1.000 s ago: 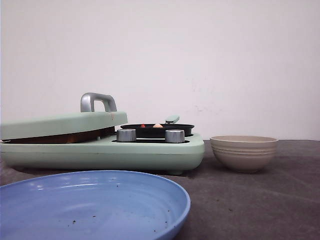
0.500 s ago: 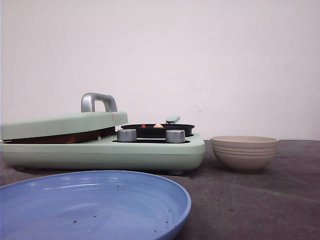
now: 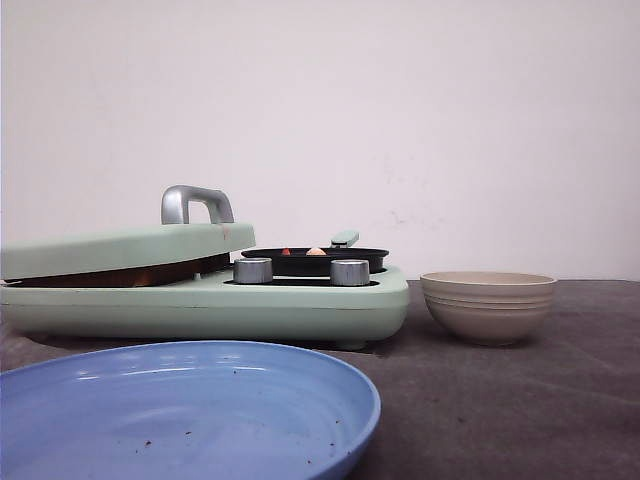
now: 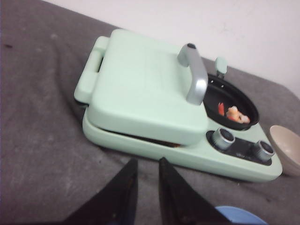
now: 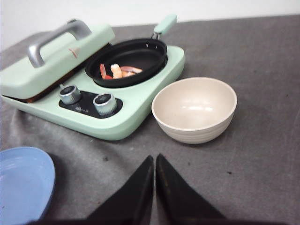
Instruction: Make breakfast with bread and shrimp
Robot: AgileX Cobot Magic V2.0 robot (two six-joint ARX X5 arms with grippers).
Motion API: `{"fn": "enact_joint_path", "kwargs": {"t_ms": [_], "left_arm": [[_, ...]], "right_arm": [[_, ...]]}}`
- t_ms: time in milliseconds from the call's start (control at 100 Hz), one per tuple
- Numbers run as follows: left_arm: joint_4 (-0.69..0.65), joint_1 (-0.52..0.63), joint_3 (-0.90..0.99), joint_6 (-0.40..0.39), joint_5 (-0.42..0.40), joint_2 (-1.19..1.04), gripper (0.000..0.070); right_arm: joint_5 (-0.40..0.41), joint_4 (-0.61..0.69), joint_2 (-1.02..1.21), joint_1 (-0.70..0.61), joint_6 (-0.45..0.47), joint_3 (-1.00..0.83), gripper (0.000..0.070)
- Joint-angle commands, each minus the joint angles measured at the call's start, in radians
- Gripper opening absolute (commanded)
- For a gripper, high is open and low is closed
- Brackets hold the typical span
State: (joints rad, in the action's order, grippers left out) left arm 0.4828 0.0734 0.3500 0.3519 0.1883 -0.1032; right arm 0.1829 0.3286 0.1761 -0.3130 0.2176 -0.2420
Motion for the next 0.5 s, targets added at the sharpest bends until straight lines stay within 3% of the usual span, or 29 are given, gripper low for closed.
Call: {"fn": "enact_joint_path", "kwargs": {"t_ms": [0,230,490], "left_arm": [[-0.009,0.001,0.003,0.026,-0.005,0.001,0.0],[-0.001,0.001,0.004,0.126,-0.005,0.001,0.0],[-0.004,0.001,0.004,0.125,-0.005,0.001,0.0]], "right_arm": [[-0.04,0.032,-0.011,-0.003,0.011,0.006,0.0],[-0.081,0.039,-0.016,-0.003,0.044,0.006,0.0],[-0.079,-0.002,-0.016,-0.003,0.044,0.005,0.0]]}}
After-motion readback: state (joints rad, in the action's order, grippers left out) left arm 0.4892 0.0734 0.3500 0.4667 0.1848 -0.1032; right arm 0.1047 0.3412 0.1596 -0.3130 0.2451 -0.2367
